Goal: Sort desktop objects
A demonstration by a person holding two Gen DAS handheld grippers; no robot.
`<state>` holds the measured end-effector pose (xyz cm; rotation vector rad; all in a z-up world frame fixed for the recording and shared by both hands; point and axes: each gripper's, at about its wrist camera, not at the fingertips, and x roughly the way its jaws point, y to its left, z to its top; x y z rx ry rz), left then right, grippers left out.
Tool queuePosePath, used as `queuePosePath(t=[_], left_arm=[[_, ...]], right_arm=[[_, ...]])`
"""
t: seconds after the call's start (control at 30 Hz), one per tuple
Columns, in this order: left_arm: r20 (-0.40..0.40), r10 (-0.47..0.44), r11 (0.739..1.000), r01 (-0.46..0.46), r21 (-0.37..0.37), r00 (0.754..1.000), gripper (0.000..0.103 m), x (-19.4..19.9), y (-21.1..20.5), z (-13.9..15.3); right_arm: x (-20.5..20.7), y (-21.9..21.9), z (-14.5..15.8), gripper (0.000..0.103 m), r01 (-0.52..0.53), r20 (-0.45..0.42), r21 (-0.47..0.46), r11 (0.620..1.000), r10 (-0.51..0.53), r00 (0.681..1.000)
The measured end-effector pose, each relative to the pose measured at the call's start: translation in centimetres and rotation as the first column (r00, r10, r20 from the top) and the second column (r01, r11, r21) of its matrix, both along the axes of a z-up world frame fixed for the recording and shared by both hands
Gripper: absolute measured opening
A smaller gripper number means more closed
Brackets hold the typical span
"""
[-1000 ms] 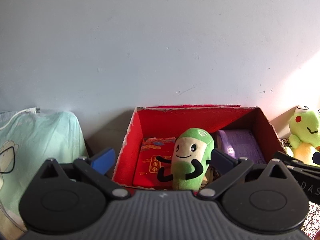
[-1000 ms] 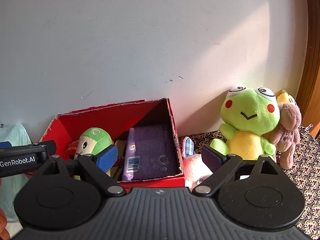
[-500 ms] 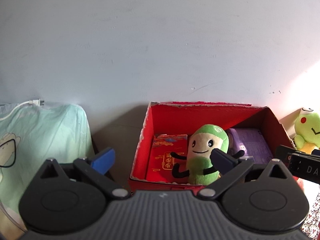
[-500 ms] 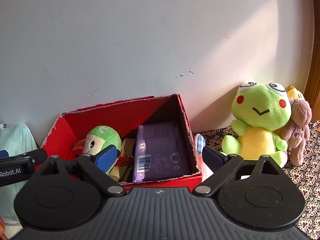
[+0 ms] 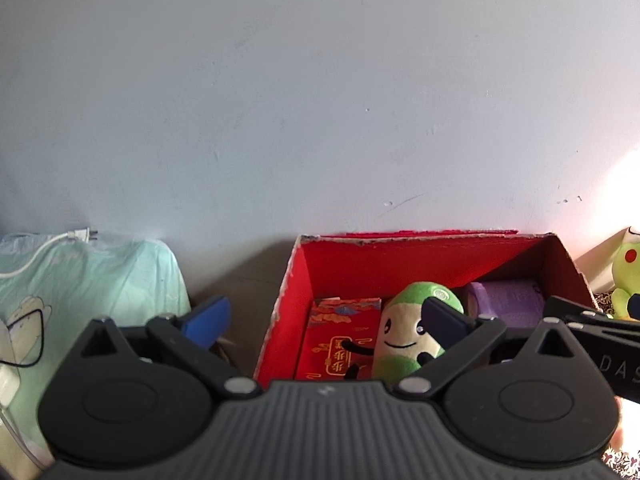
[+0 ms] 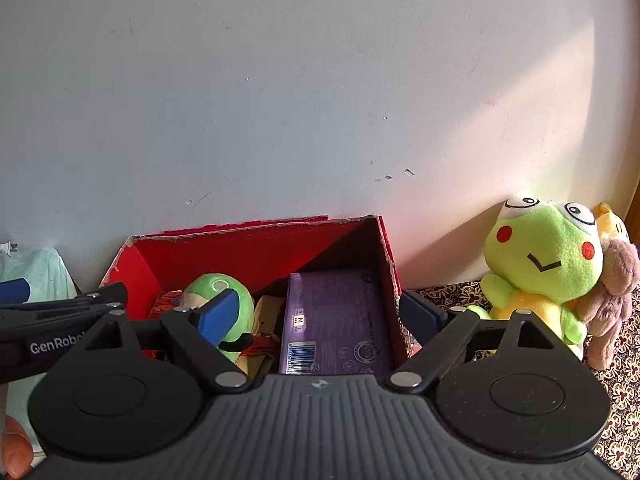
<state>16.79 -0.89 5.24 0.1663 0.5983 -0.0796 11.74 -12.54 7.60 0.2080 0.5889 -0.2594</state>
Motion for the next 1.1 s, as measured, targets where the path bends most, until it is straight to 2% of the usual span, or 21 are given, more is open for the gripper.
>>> queuePosePath(t=[0.2,1.1], left_arm=[[-0.069,-0.005,1.000,0.003,-0.024,0.998,0.101,1.1,-0.2,-1.4],[-0.062,0.017,1.000,-0.018,-0.008,0.998,0.101,1.1,-0.1,-2.5]], right_arm=[[0.3,-0.8,-0.9,0.089,0.006,-0.020,0.019,1.000,-0.006,1.000],[0.5,0.1,-2.4,0.088,0.001,-0.049,-0.011,1.000,-0.001,0.999]])
